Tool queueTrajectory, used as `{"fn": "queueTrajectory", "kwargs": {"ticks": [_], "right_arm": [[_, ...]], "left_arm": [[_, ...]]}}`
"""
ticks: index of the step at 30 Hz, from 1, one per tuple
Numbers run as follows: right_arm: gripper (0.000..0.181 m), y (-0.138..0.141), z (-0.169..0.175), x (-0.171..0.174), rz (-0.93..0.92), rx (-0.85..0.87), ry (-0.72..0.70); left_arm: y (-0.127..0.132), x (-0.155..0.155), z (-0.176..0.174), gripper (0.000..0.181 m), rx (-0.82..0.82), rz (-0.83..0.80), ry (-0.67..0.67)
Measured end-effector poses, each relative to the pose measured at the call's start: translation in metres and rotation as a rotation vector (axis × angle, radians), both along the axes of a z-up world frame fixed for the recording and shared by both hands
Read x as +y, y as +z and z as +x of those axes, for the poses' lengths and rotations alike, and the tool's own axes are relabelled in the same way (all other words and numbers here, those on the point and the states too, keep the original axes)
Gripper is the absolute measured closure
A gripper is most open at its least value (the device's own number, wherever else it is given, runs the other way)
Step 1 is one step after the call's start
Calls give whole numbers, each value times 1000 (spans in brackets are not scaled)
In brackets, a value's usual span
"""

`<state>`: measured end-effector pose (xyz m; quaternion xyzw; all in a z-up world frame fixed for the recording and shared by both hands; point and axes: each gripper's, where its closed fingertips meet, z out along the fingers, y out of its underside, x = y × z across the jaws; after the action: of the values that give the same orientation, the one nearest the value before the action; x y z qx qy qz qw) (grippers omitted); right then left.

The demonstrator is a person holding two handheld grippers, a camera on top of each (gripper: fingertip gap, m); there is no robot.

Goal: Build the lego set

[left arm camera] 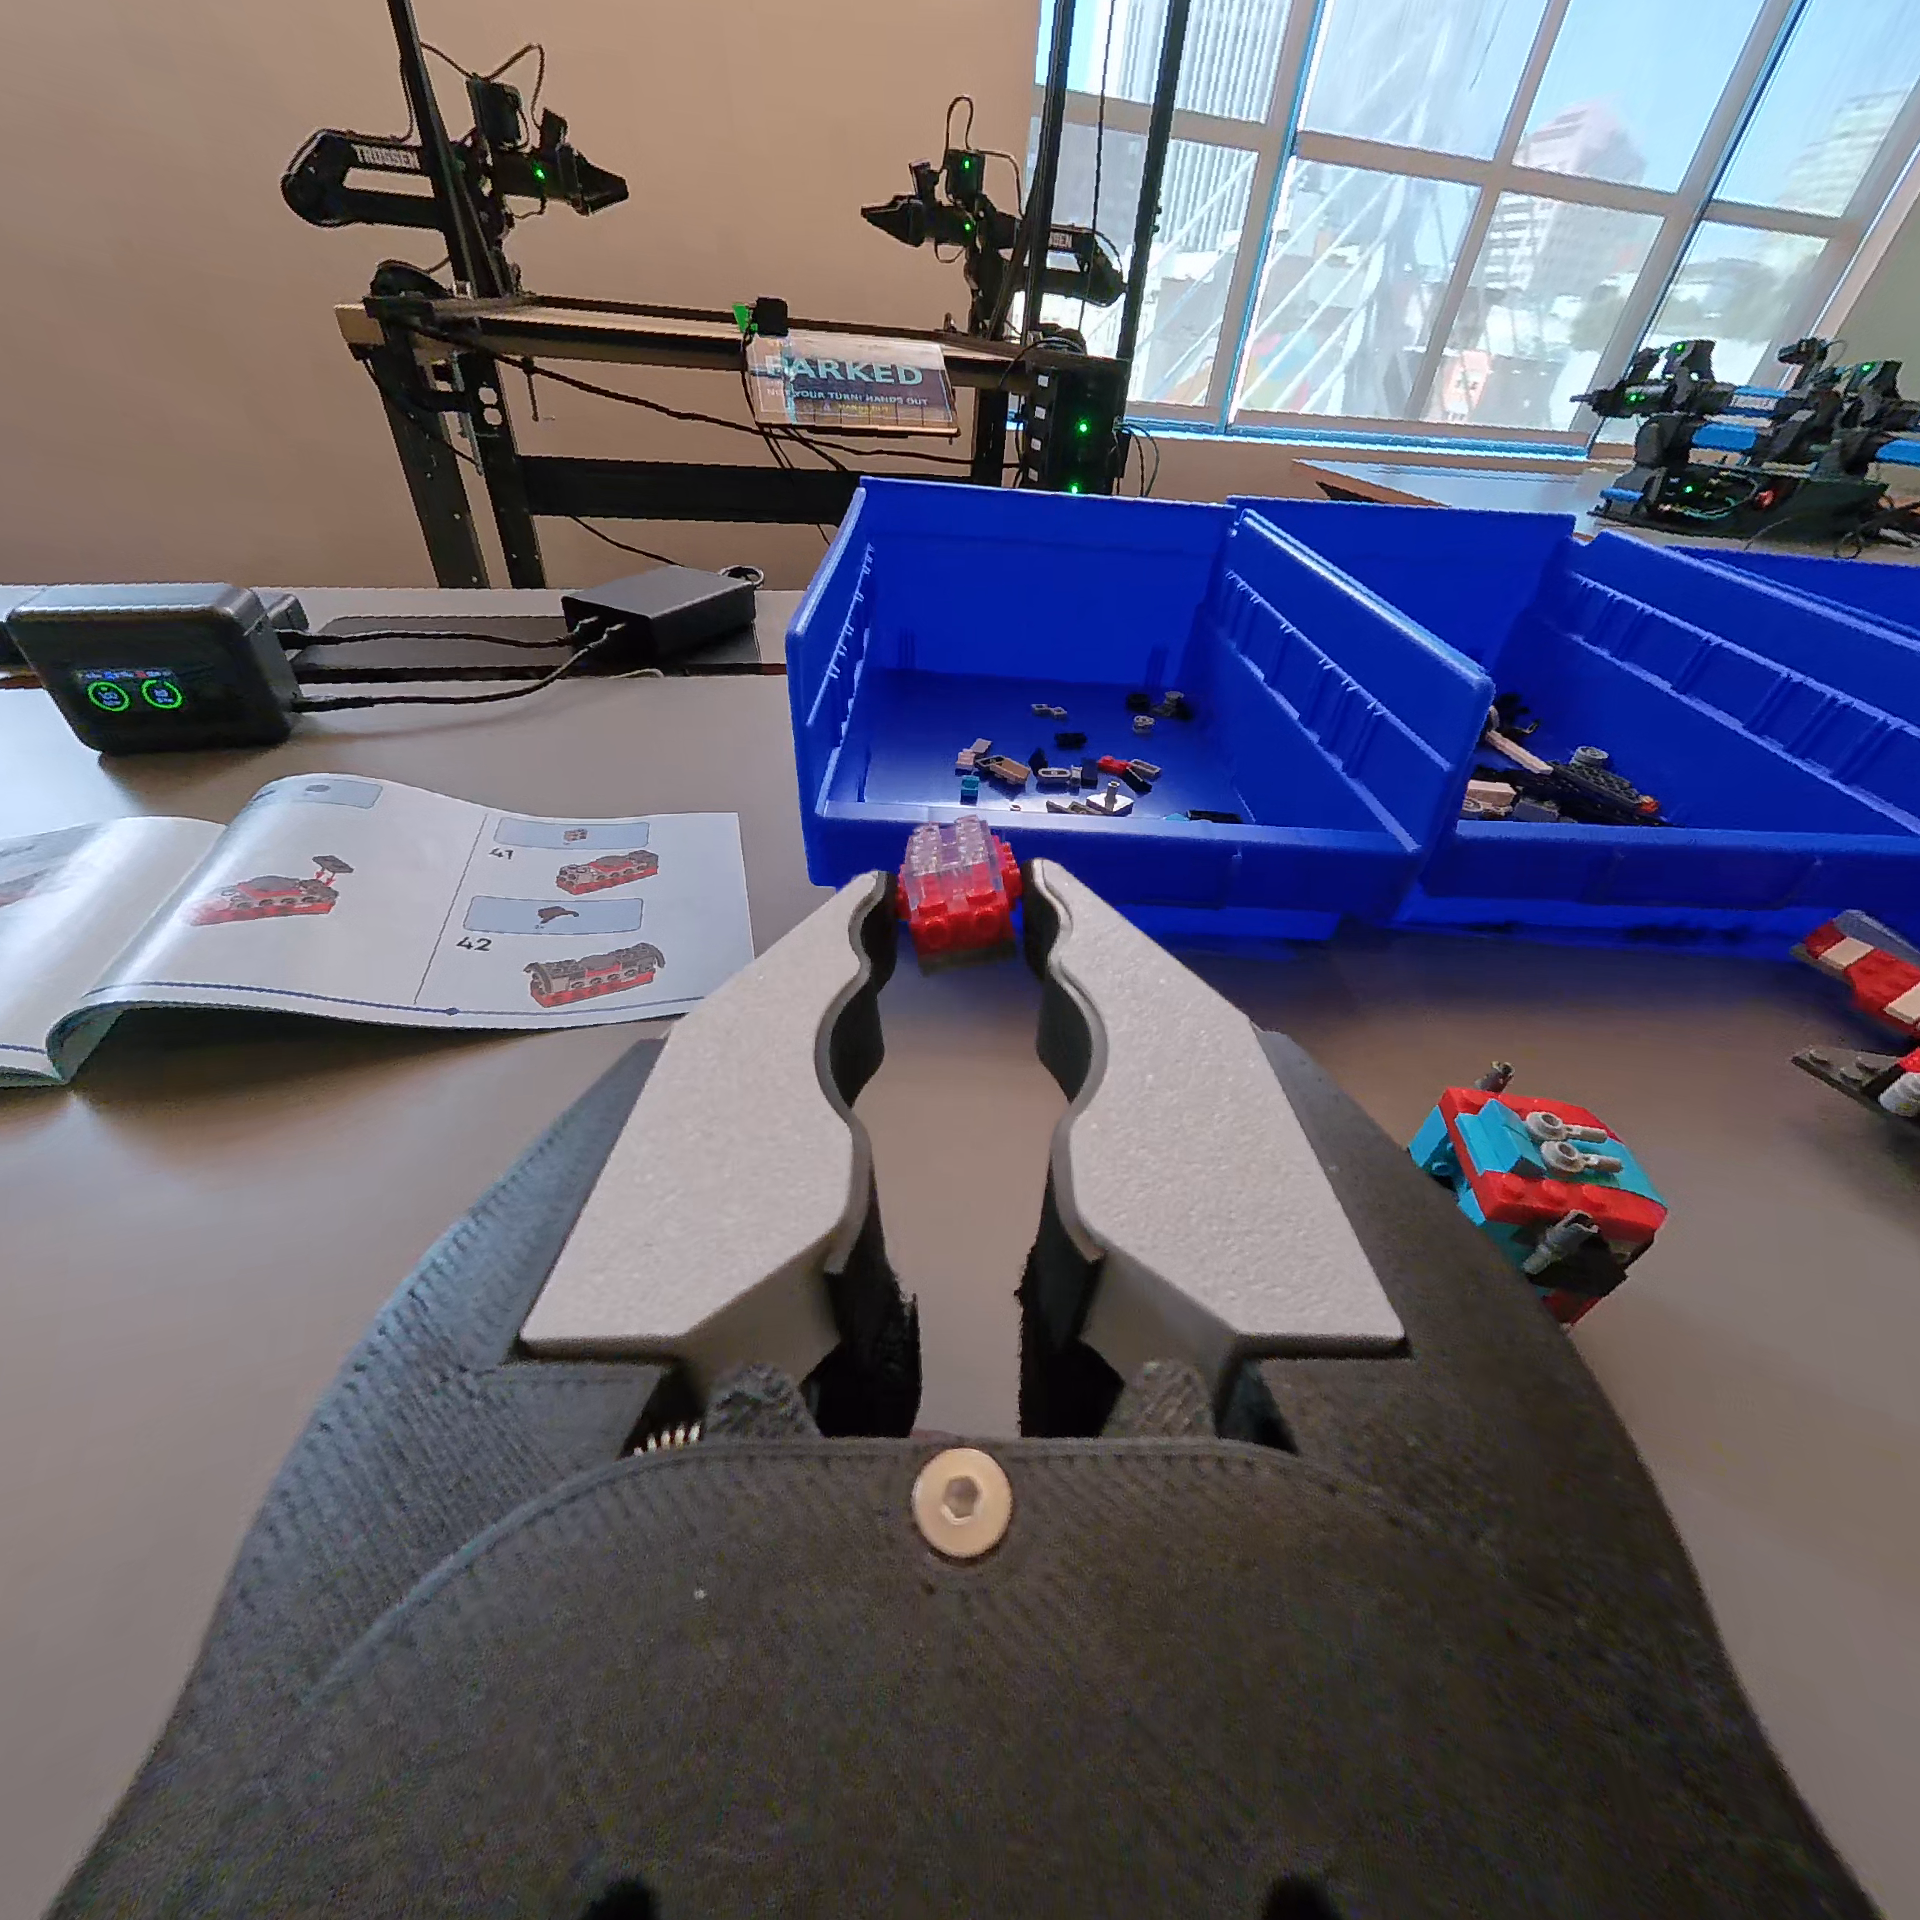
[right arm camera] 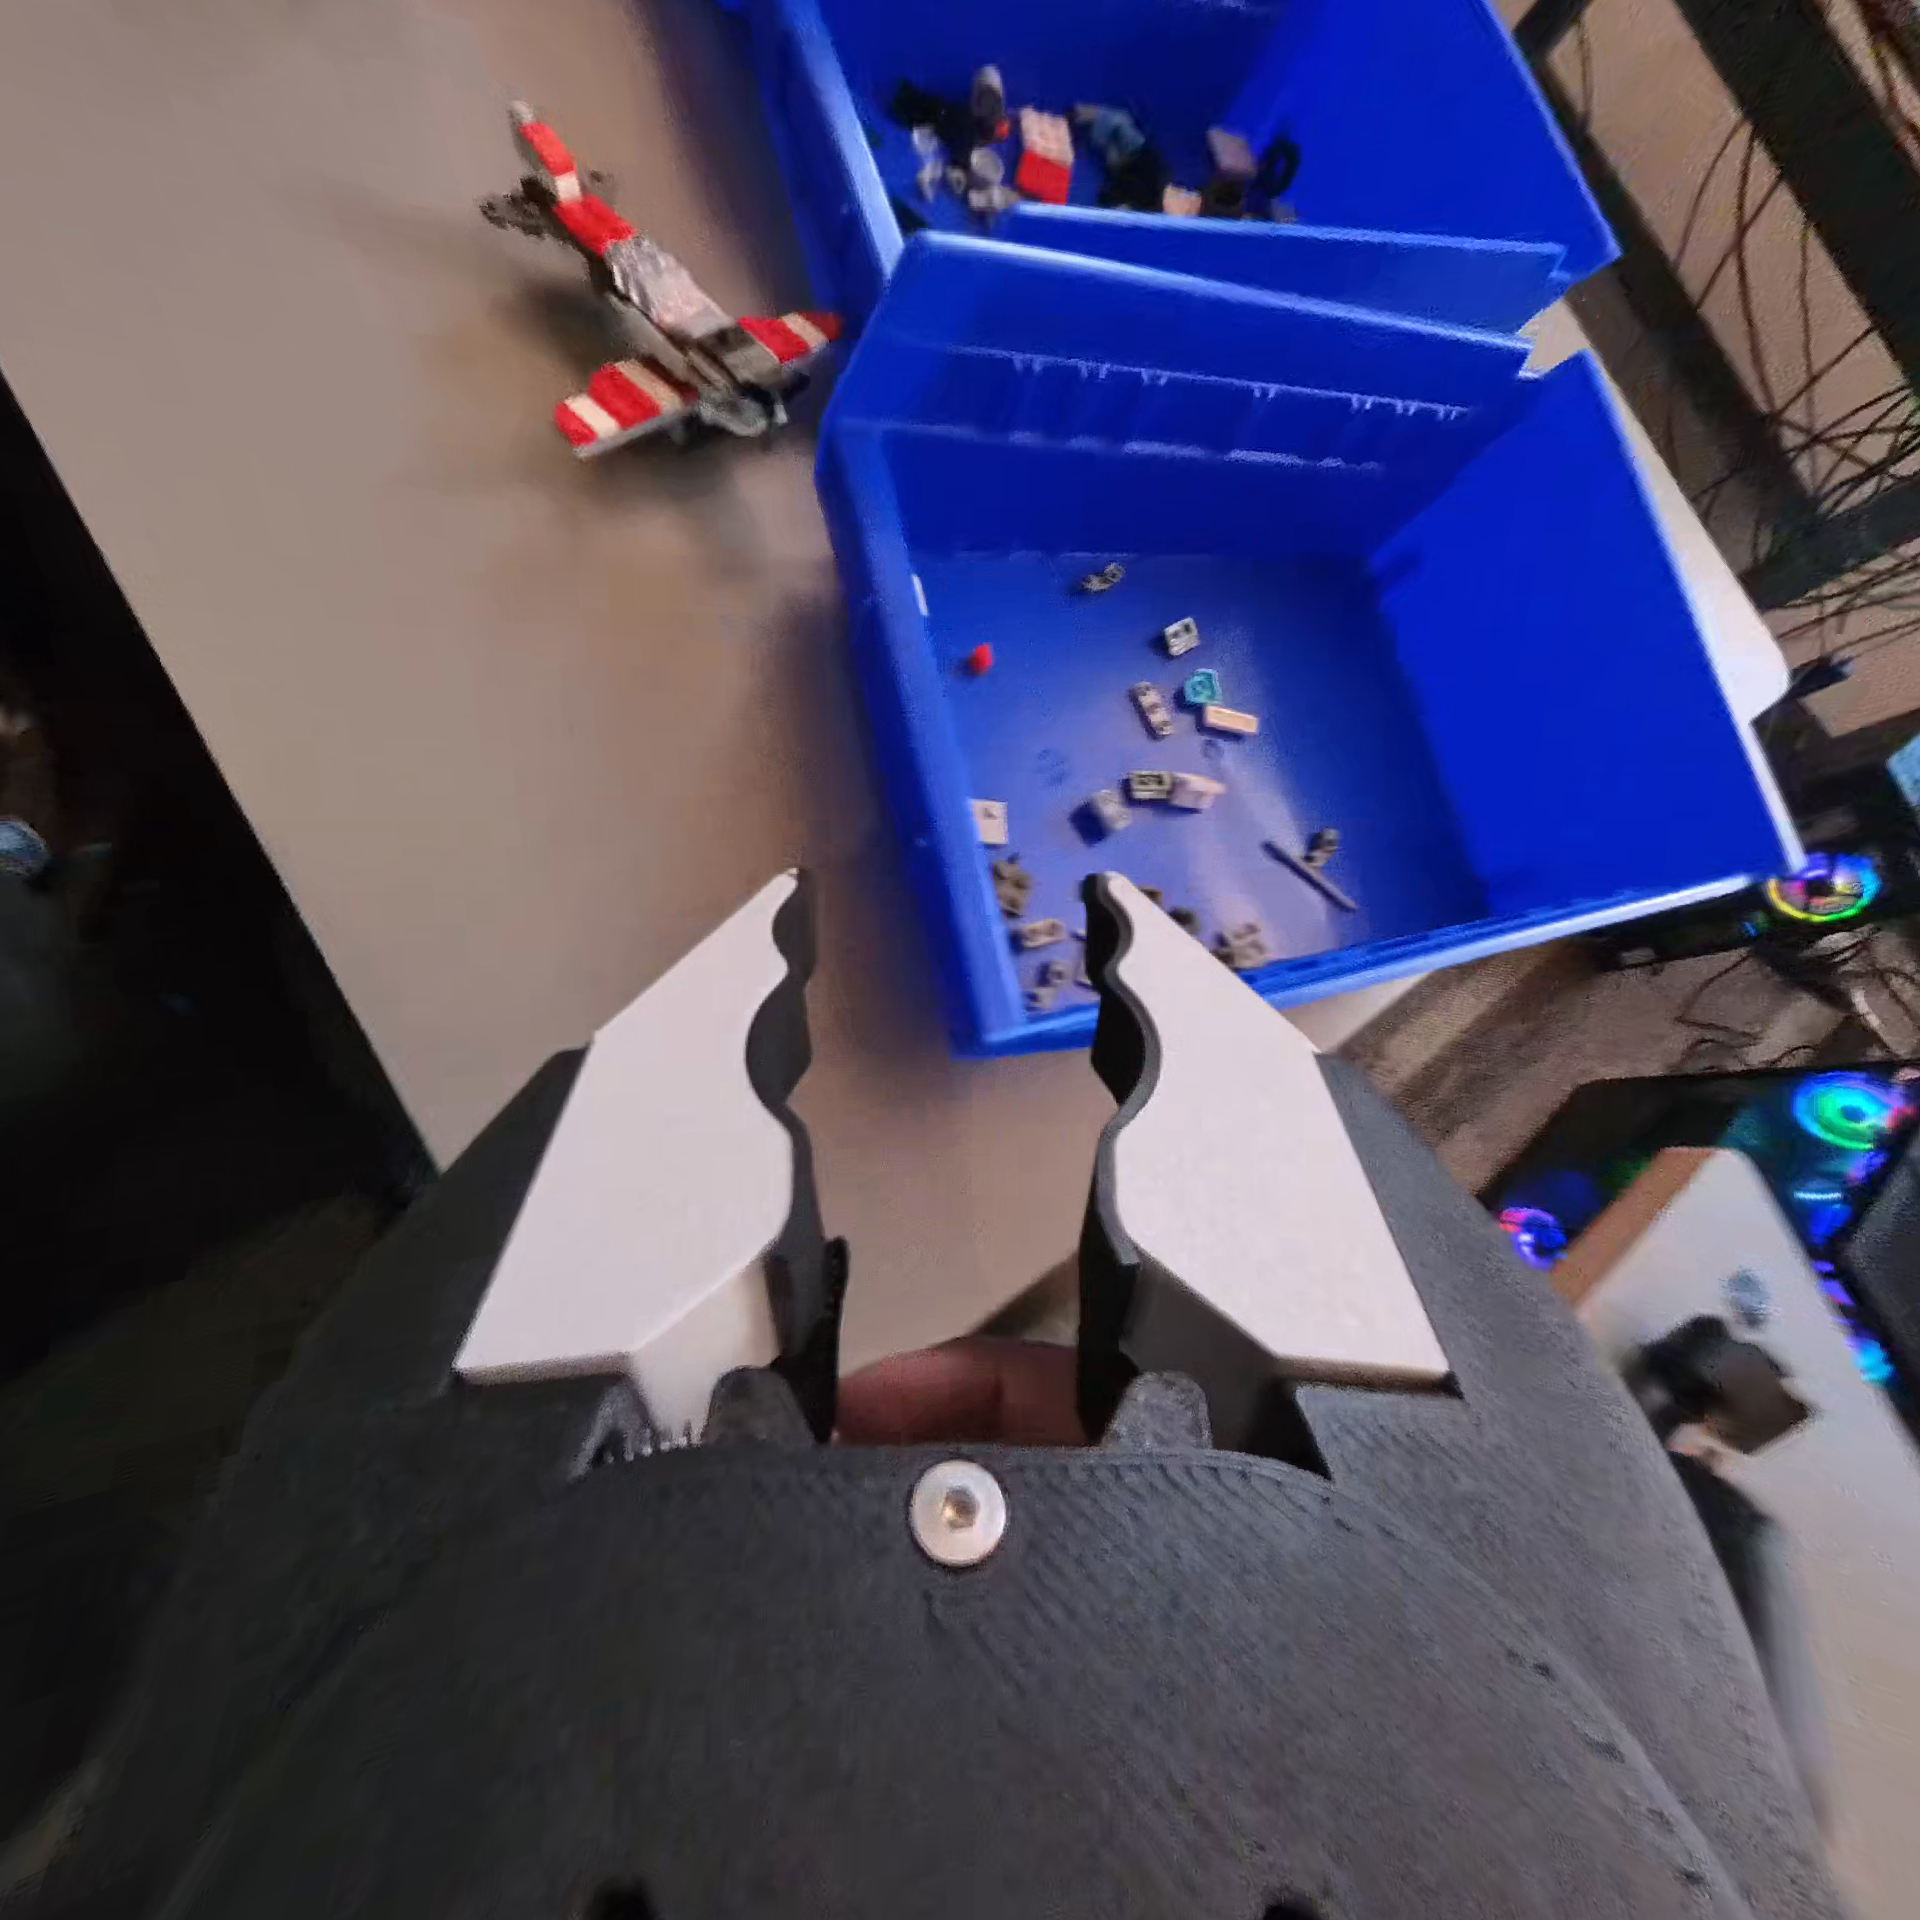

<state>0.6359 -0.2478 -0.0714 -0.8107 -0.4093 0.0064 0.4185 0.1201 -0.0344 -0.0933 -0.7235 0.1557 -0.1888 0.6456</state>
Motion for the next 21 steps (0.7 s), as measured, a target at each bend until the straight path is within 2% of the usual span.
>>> {"fn": "queueTrajectory", "kwargs": {"ticks": [2,6,10,14,21], "right_arm": [[133,6,17,19,-33,-129,35],[142,-3,54,75,-147,-473,121],[147,-37,58,108,-461,-623,245],[152,-73,61,112,-719,-774,318],[157,-102,66,110,-851,-899,307]], "left_arm": [[0,0,0,158,4,0,0],[0,0,0,158,10,2,4],[-1,0,1,158,31,4,11],[-1,-1,2,158,49,19,19],[-1,-3,4,158,51,16,-2]]}}
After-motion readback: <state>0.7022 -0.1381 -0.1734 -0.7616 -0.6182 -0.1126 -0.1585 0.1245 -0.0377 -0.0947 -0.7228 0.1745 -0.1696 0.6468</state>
